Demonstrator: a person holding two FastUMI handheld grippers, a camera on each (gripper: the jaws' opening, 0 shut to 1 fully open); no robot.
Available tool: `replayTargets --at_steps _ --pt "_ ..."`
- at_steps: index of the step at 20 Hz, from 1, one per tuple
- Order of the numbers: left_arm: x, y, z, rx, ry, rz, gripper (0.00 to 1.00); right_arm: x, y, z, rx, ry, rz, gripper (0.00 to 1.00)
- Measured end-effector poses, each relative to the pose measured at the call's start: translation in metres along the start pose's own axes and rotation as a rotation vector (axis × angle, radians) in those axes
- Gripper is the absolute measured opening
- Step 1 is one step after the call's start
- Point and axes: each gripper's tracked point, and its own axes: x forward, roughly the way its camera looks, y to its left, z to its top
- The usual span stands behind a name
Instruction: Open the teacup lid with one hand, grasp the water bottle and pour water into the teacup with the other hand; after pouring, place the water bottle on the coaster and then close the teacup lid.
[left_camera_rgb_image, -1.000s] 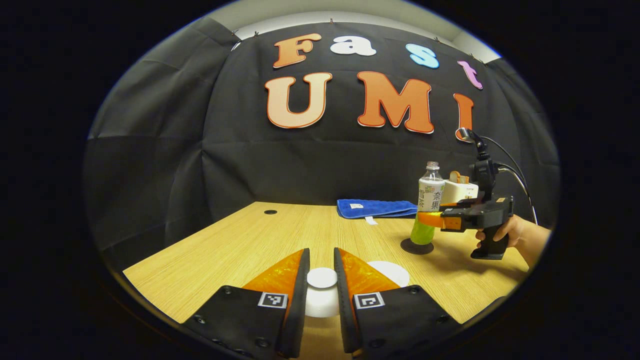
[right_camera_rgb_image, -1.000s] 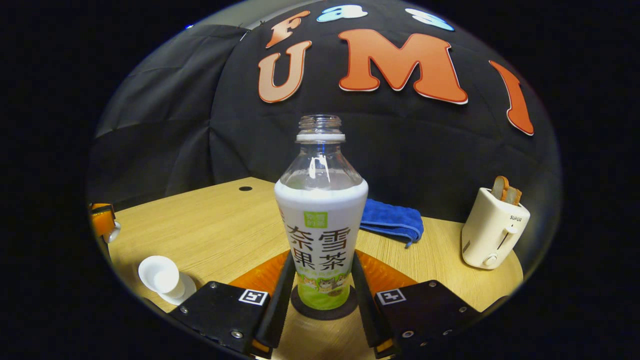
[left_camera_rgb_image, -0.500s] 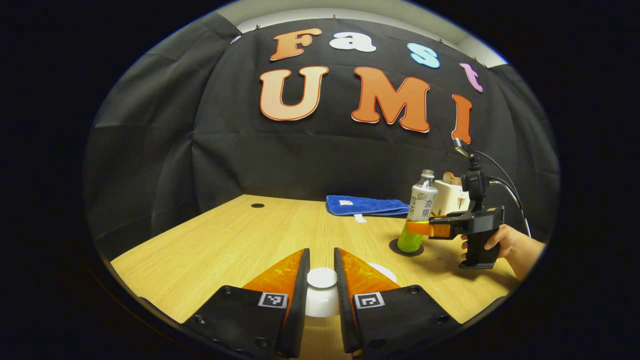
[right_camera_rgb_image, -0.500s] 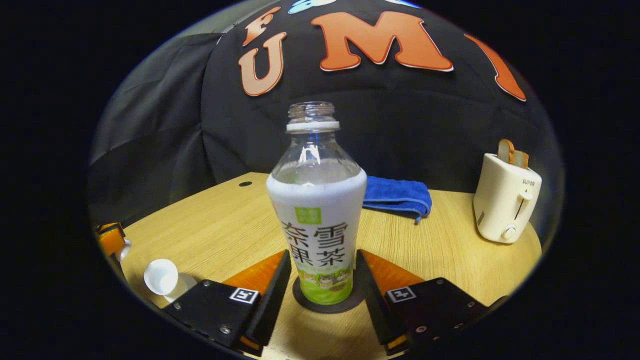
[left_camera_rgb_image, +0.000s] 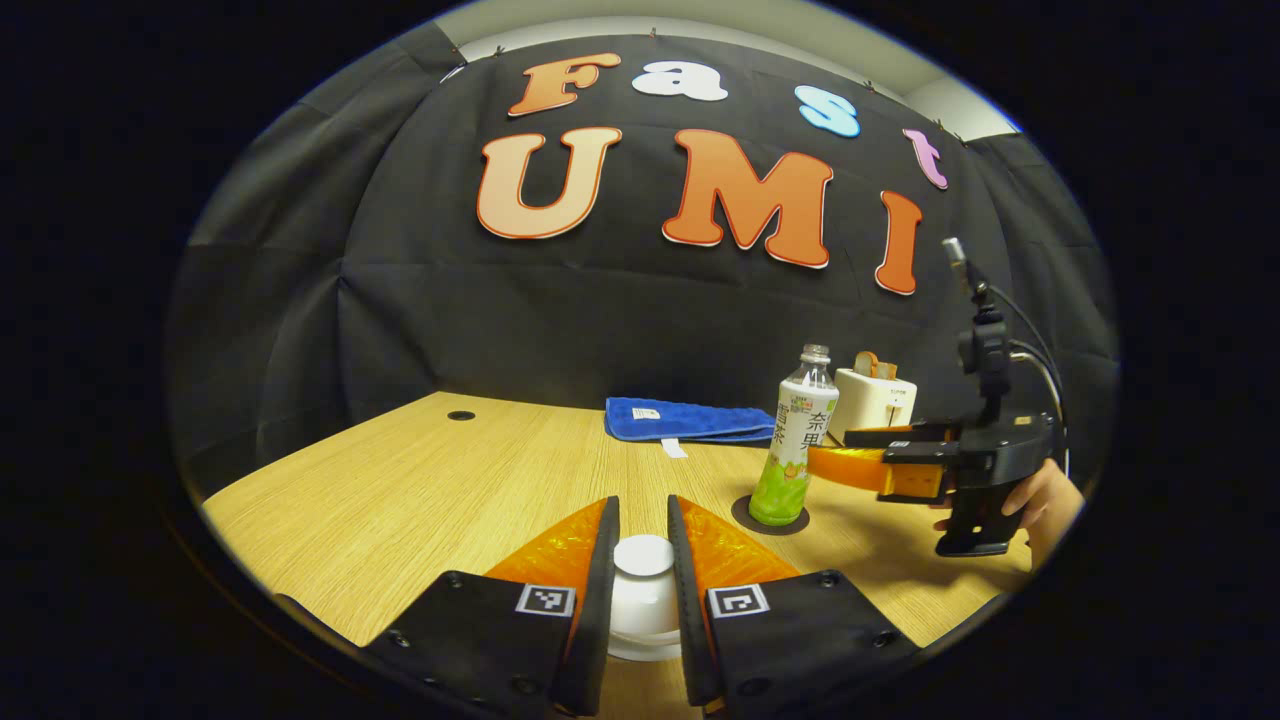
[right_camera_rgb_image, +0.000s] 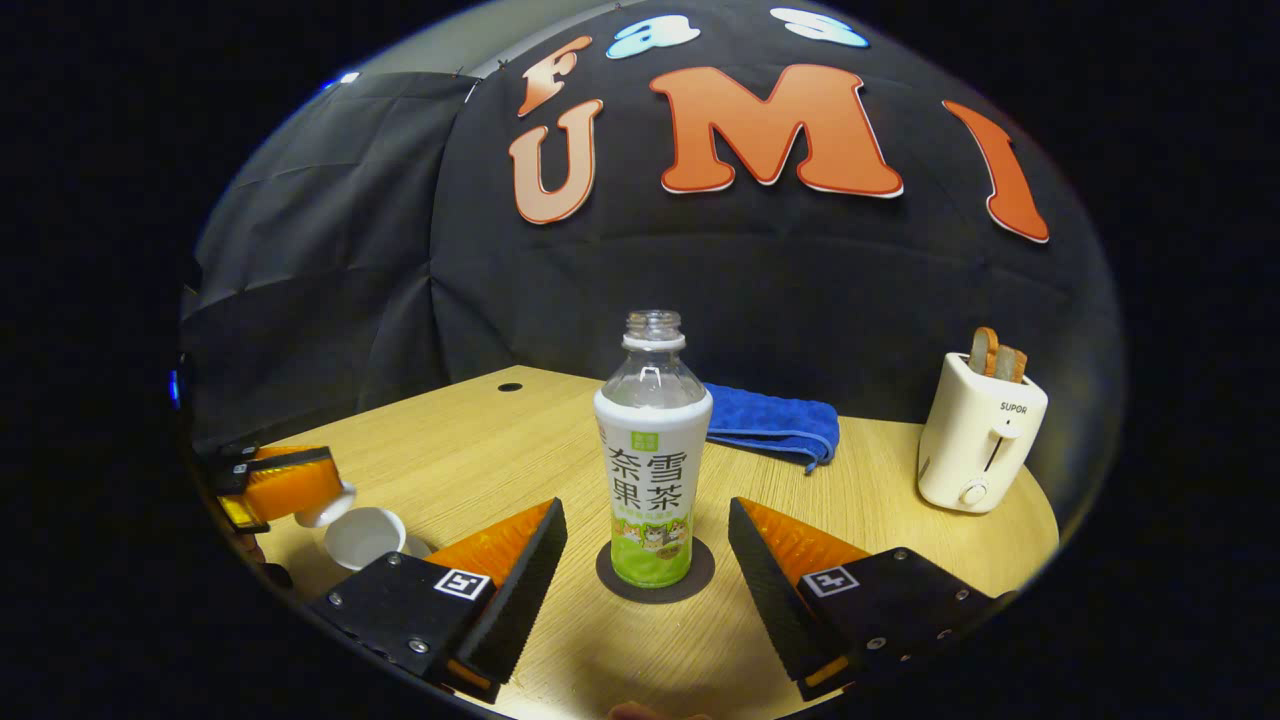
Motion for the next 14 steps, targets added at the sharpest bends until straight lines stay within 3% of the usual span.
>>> replayTargets --at_steps 14 --pt "0.017 -0.010 -0.039 0.114 0.093 -0.002 0.35 -0.062 -0.002 0.013 0.010 -0.105 -0.016 0.97"
